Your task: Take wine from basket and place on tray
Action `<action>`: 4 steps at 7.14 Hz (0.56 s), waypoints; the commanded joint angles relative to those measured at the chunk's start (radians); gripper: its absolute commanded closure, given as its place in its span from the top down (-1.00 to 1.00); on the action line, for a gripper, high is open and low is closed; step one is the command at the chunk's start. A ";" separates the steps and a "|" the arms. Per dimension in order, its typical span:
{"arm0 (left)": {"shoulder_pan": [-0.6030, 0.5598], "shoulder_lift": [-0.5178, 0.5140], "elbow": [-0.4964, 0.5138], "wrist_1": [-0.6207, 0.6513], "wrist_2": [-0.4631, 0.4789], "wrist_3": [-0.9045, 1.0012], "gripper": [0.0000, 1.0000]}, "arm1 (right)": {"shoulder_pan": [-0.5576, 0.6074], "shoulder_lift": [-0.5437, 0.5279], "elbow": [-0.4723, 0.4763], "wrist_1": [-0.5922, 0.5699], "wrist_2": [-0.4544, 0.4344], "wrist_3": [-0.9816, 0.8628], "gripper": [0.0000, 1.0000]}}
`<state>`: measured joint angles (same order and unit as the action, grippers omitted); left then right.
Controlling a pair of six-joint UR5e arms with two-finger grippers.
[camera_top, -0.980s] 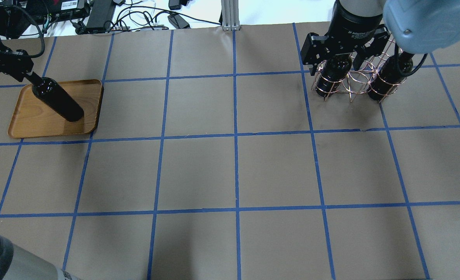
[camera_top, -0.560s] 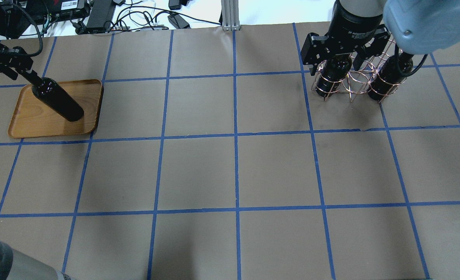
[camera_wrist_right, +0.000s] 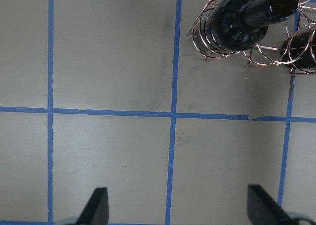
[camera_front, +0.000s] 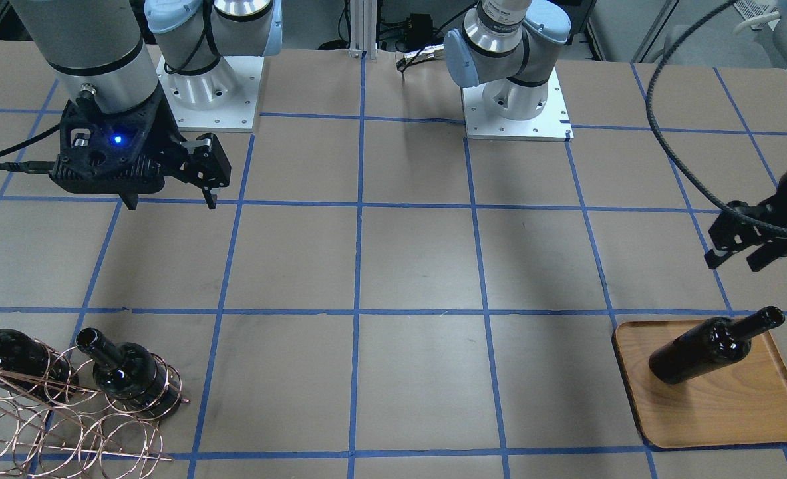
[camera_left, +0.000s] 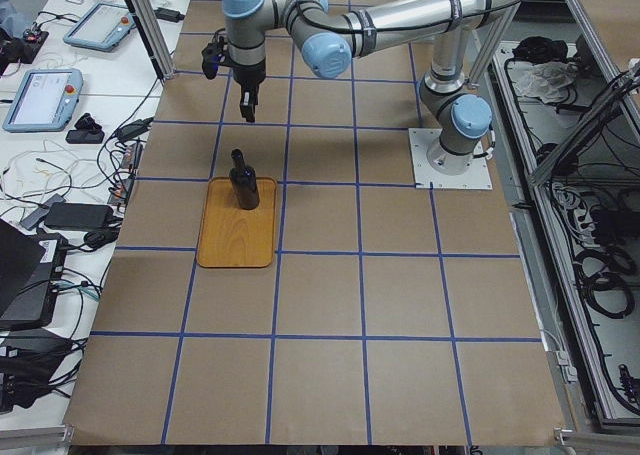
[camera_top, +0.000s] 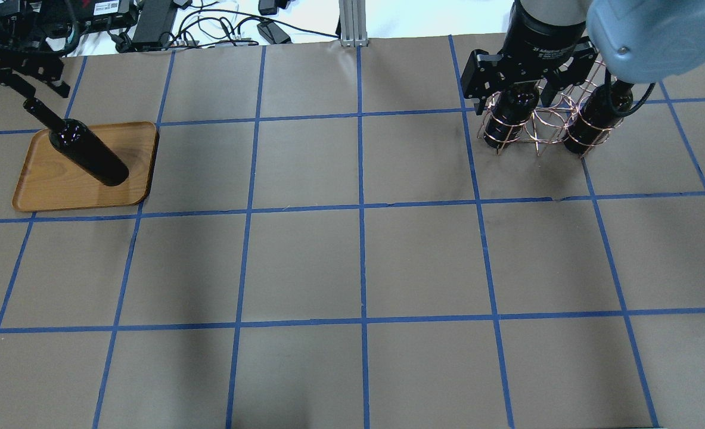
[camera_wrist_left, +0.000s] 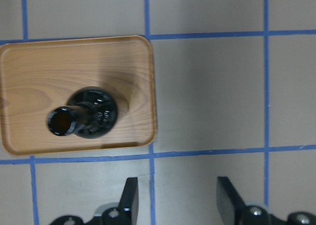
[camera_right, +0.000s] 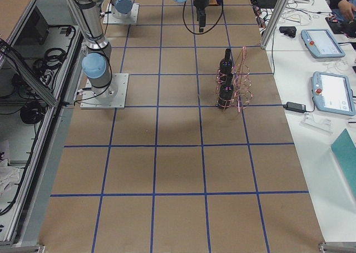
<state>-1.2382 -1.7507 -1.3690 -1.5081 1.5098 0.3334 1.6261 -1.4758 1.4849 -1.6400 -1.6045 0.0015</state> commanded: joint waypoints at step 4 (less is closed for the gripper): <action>-0.351 0.149 -0.107 -0.013 0.026 -0.373 0.25 | 0.000 0.000 0.000 -0.001 0.000 0.000 1.00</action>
<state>-1.5540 -1.6342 -1.4605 -1.5118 1.5346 -0.0351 1.6260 -1.4757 1.4849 -1.6402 -1.6045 0.0015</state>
